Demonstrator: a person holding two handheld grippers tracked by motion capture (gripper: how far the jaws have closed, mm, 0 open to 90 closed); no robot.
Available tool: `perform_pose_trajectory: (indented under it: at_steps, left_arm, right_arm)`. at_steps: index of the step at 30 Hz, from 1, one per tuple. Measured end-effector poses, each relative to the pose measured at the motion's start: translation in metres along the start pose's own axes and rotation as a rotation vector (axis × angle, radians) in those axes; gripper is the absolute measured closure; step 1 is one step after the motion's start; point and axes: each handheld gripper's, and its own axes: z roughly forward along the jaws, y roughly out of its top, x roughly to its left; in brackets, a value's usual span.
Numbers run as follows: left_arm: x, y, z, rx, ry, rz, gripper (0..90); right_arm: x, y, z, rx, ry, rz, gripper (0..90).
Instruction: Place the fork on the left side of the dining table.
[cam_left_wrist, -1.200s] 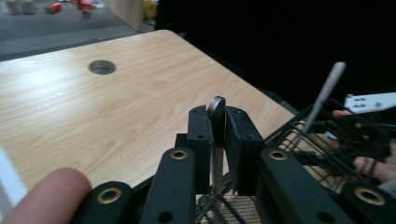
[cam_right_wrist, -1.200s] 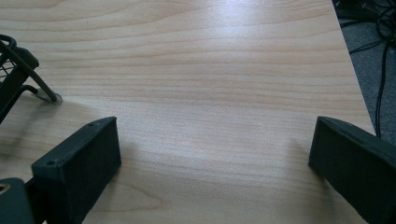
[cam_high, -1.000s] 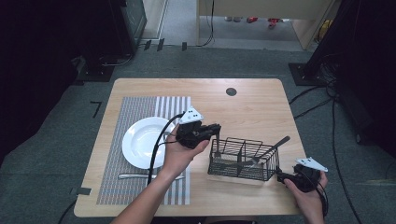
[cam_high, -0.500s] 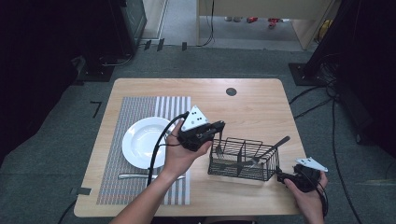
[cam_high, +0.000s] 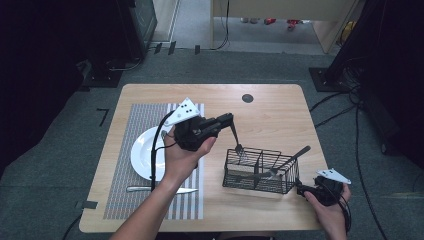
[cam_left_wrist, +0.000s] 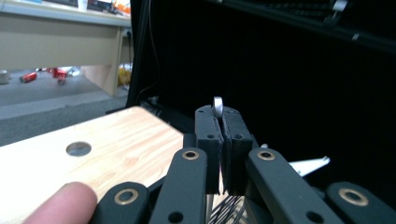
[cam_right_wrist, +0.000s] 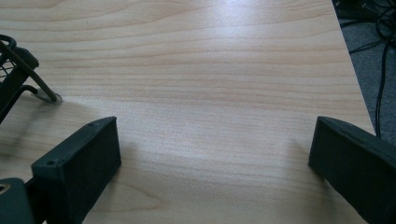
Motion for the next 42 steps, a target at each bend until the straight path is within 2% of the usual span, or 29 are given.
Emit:
perform_pose_trajectory:
  at_steps: [1, 2, 4, 7, 10, 11, 12, 13, 14, 15, 17, 19, 22, 23, 24, 25, 26, 27, 28, 29, 31, 32, 33, 37, 38, 39, 40, 41, 42]
  left_arm:
    - [0.0, 0.0, 0.0, 0.0, 0.0, 0.0, 89.4]
    - [0.004, 0.005, -0.005, -0.025, 0.005, -0.019, 89.4]
    - [0.009, 0.011, -0.01, -0.048, 0.011, -0.033, 89.4]
    - [0.015, 0.015, -0.016, -0.067, 0.02, -0.049, 89.4]
    - [0.026, 0.019, -0.025, -0.116, 0.047, -0.064, 89.4]
    - [0.026, 0.019, -0.025, -0.116, 0.047, -0.064, 89.4]
    - [0.032, 0.019, -0.028, -0.135, 0.065, -0.082, 89.4]
    - [0.032, 0.019, -0.028, -0.135, 0.065, -0.082, 89.4]
    - [0.04, 0.019, -0.03, -0.149, 0.073, -0.103, 89.4]
    - [0.04, 0.019, -0.03, -0.149, 0.073, -0.103, 89.4]
    - [0.051, 0.016, -0.033, -0.166, 0.1, -0.127, 89.4]
    - [0.054, 0.014, -0.034, -0.169, 0.108, -0.136, 89.4]
    - [0.071, 0.008, -0.037, -0.186, 0.149, -0.163, 89.4]
    - [0.071, 0.008, -0.037, -0.186, 0.149, -0.163, 89.4]
    - [0.081, 0.004, -0.039, -0.197, 0.17, -0.186, 89.4]
    - [0.081, 0.004, -0.039, -0.197, 0.17, -0.186, 89.3]
    - [0.092, -0.002, -0.042, -0.213, 0.188, -0.219, 89.3]
    - [0.092, -0.002, -0.042, -0.213, 0.188, -0.219, 89.3]
    - [0.102, -0.008, -0.044, -0.229, 0.214, -0.244, 89.3]
    - [0.102, -0.008, -0.044, -0.229, 0.214, -0.244, 89.3]
    - [0.113, -0.014, -0.045, -0.234, 0.234, -0.271, 89.4]
    - [0.124, -0.021, -0.047, -0.244, 0.249, -0.304, 89.4]
    - [0.124, -0.021, -0.047, -0.244, 0.249, -0.304, 89.3]
    - [0.143, -0.034, -0.052, -0.271, 0.296, -0.35, 89.4]
    - [0.153, -0.041, -0.054, -0.29, 0.316, -0.375, 89.4]
    - [0.153, -0.041, -0.054, -0.29, 0.316, -0.375, 89.4]
    - [0.163, -0.049, -0.055, -0.289, 0.342, -0.397, 89.4]
    - [0.163, -0.049, -0.055, -0.289, 0.342, -0.397, 89.4]
    - [0.174, -0.056, -0.056, -0.298, 0.353, -0.439, 89.4]
  right_arm:
    - [0.0, 0.0, 0.0, 0.0, 0.0, 0.0, 1.8]
    - [0.0, 0.0, 0.0, 0.001, 0.0, 0.001, 1.7]
    - [0.0, 0.0, 0.0, 0.001, 0.0, 0.001, 1.8]
    - [0.0, 0.0, 0.0, 0.001, 0.0, 0.001, 1.7]
    - [0.0, 0.0, 0.0, 0.0, -0.001, 0.001, 1.7]
    - [0.0, 0.0, 0.0, 0.0, -0.001, 0.001, 1.7]
    - [0.0, 0.0, 0.0, 0.001, 0.0, 0.001, 1.8]
    - [0.0, 0.0, 0.0, 0.001, 0.0, 0.001, 1.8]
    - [0.0, 0.0, 0.0, 0.0, -0.001, 0.001, 1.7]
    - [0.0, 0.0, 0.0, 0.0, -0.001, 0.001, 1.7]
    - [0.0, 0.0, 0.0, 0.0, 0.0, 0.0, 1.7]
    - [0.0, 0.0, 0.0, 0.0, -0.001, 0.0, 1.8]
    - [0.0, 0.0, 0.0, 0.0, -0.001, 0.0, 1.8]
    - [0.0, 0.0, 0.0, 0.0, -0.001, 0.0, 1.7]
    - [0.0, 0.0, 0.0, 0.001, -0.001, 0.001, 1.8]
    - [0.0, 0.0, 0.0, 0.001, -0.001, 0.001, 1.8]
    - [0.0, 0.0, 0.0, 0.001, -0.001, 0.0, 1.7]
    - [0.0, 0.0, 0.0, 0.001, -0.001, 0.0, 1.7]
    - [0.0, 0.0, 0.0, 0.001, -0.001, 0.0, 1.7]
    - [0.0, 0.0, 0.0, 0.0, -0.001, 0.001, 1.8]
    - [0.0, 0.0, 0.0, 0.001, -0.001, 0.001, 1.8]
    - [0.0, 0.0, 0.0, 0.001, -0.001, 0.001, 1.8]
    - [0.0, 0.0, 0.0, 0.001, -0.001, 0.001, 1.8]
    - [0.0, 0.0, 0.0, 0.002, 0.0, 0.0, 1.8]
    - [0.0, 0.0, 0.0, 0.002, -0.001, -0.001, 1.7]
    - [0.0, 0.0, 0.0, 0.002, -0.001, -0.001, 1.7]
    - [0.0, 0.0, 0.0, 0.002, -0.001, -0.001, 1.8]
    - [0.0, 0.0, 0.0, 0.002, -0.001, -0.001, 1.8]
    - [0.0, 0.0, 0.0, 0.002, -0.001, -0.001, 1.8]
